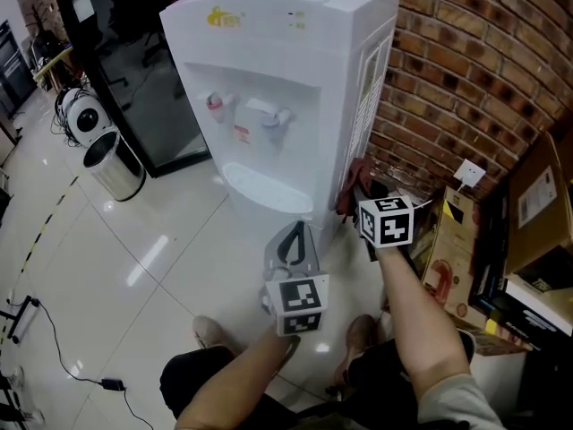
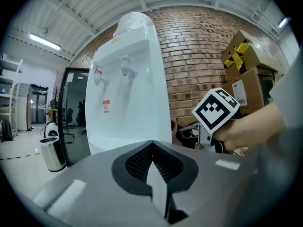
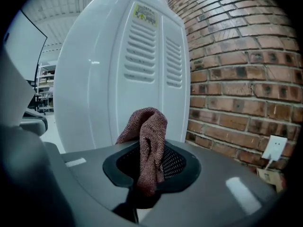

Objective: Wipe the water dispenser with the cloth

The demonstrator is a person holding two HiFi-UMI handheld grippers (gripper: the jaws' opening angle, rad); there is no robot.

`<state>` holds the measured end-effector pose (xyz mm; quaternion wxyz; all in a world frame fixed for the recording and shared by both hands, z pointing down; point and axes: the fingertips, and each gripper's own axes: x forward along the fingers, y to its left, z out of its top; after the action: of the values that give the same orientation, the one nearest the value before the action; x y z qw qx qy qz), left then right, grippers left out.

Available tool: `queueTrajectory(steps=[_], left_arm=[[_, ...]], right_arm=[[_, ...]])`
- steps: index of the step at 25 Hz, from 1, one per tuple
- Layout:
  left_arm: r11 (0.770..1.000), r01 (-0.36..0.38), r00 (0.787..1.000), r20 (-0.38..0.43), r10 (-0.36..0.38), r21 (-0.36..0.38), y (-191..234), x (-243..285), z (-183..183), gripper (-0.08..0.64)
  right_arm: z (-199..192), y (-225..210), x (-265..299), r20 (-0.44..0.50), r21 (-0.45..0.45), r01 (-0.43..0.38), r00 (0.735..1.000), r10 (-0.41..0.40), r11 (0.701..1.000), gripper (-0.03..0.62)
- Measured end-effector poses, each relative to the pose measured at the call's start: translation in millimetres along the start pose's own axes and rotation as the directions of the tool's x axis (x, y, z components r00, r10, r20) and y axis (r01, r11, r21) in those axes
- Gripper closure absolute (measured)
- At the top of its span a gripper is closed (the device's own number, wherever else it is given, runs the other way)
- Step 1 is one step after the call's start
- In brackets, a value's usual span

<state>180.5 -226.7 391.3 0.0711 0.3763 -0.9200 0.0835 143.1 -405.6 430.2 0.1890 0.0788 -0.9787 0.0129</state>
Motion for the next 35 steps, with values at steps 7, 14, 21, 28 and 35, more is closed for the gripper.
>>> queueTrajectory(steps=[7,14,21,28,35], left_arm=[[0.997,0.004,0.997,-0.080,0.002,0.077,-8.8,15.7,-56.7,0.560],[0.997,0.001,0.989,-0.147,0.010,0.077,-5.5,24.8,-100.9,0.560],[0.998,-0.004,0.969,-0.247,0.020,0.067,-0.6,31.5,-146.1,0.560],[0.999,0.021,0.967,-0.254,-0.013,0.029,-16.0,38.4,-146.3,0.560],[0.998,0.053,0.975,-0.216,-0.045,0.034,-28.0,33.5,-115.4,0.560]], right_arm=[[-64.9,-5.0,31.5,-0.108,0.052,0.058,0.993,-0.052,0.997,0.502],[-128.2,-4.8,57.4,-0.188,0.095,0.080,0.980,-0.061,0.992,0.503],[-210.1,12.7,80.0,-0.331,0.100,0.055,0.944,-0.019,0.993,0.502],[-248.3,12.2,91.4,-0.406,0.133,0.049,0.914,0.009,0.990,0.502],[-235.0,11.2,76.2,-0.388,0.132,0.038,0.921,0.017,0.990,0.500]])
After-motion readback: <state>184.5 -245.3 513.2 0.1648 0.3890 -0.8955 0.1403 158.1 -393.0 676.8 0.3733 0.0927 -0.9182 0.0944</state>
